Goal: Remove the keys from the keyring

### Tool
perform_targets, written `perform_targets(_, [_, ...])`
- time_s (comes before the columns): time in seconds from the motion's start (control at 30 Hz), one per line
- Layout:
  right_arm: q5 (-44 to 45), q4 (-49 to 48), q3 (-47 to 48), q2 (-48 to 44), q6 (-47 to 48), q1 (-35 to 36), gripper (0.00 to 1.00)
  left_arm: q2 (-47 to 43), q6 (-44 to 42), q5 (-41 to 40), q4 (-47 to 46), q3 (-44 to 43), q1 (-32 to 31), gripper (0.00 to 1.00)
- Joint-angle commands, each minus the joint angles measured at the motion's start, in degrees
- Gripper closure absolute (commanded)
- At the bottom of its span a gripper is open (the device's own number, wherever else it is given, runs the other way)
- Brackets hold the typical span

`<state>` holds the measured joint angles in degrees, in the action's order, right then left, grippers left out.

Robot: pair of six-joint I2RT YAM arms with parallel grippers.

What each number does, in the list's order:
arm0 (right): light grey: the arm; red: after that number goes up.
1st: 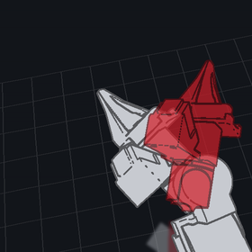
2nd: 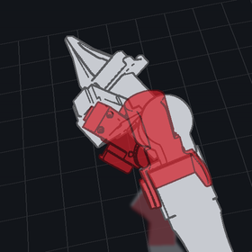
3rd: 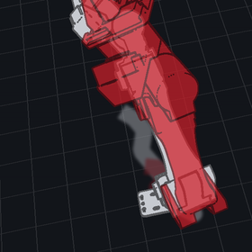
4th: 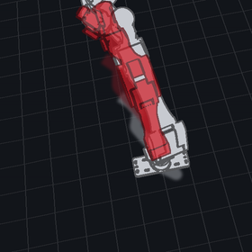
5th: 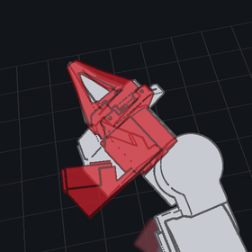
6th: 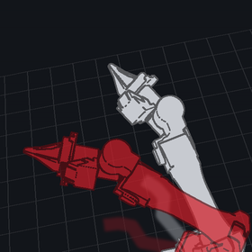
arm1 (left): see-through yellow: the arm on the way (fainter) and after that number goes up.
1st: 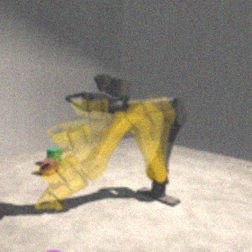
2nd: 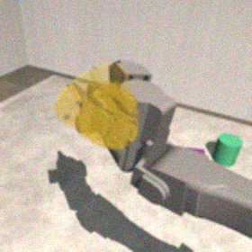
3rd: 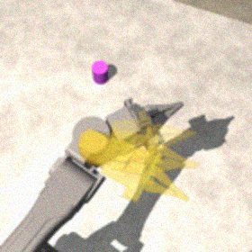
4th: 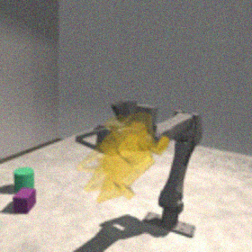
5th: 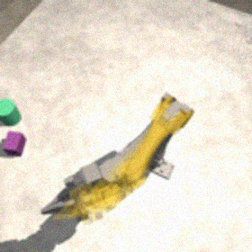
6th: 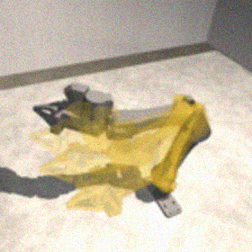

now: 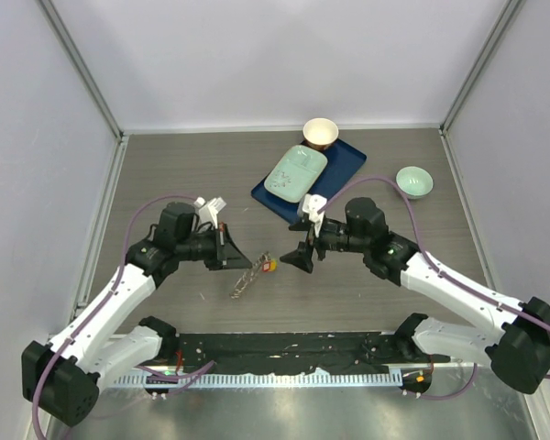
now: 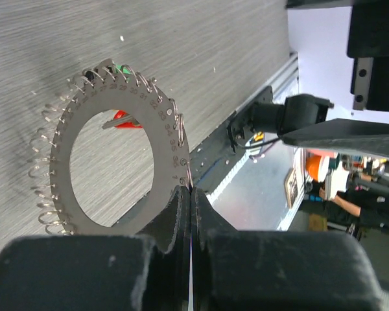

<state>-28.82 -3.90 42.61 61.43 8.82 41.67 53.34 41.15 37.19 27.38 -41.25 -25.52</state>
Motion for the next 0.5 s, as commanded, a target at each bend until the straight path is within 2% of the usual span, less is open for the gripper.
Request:
perform_targets(0.0, [-13.36, 6.01, 4.75, 1.22, 11.66, 0.08, 0.12, 0.53, -3.79, 8.33, -3.82, -3.74, -0.23, 1.00])
perform_targets(0.23, [-18.02, 6.44, 7.04, 6.94, 13.59, -0.01, 0.19, 1.68, -4.14, 15.88, -5.66, -4.09, -0.23, 1.00])
perform_targets(0.33, [-21.62, 8.47, 9.24, 8.96, 14.03, -0.01, 0.21, 1.77, -4.14, 16.86, -6.28, -4.18, -0.23, 1.00])
perform_targets(0.47, [-21.80, 7.86, 9.33, 10.37, 14.12, -0.01, 0.24, 1.94, -4.06, 17.91, -6.98, -4.45, -0.23, 1.00])
